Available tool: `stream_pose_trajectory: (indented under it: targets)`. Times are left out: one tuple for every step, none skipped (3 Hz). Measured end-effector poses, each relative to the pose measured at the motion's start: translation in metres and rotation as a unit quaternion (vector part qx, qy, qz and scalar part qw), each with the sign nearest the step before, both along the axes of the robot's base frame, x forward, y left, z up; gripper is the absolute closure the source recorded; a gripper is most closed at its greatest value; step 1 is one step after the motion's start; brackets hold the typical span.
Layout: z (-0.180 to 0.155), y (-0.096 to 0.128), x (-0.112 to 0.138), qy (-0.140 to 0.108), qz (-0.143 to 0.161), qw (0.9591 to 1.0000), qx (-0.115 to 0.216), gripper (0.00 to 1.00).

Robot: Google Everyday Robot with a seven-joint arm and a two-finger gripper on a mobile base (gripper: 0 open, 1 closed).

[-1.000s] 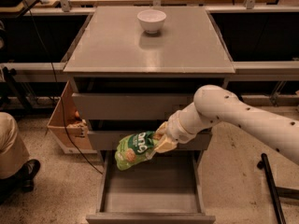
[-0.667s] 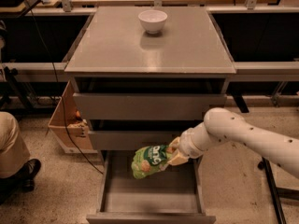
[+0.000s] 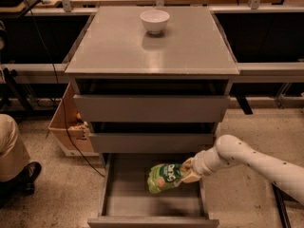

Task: Place green rice chip bag into bottom drawer

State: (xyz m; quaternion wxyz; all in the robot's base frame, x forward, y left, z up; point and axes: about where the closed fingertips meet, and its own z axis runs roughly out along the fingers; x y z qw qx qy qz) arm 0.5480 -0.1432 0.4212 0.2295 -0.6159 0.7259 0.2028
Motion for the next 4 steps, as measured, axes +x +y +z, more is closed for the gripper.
stream_pose_trajectory:
  targets:
    - [-0.077,-0.017,-0.005,0.032,-0.018,0.9992,0.014,1.00]
    - [-0.077,-0.017,-0.005,0.032,-0.018,0.9992,0.014,1.00]
    - [-0.101,-0.015,-0.005,0.042,-0.034,0.9979,0.035,1.00]
    - [-0.154,-0.015,0.003,0.051,-0.067,0.9947,0.058,1.00]
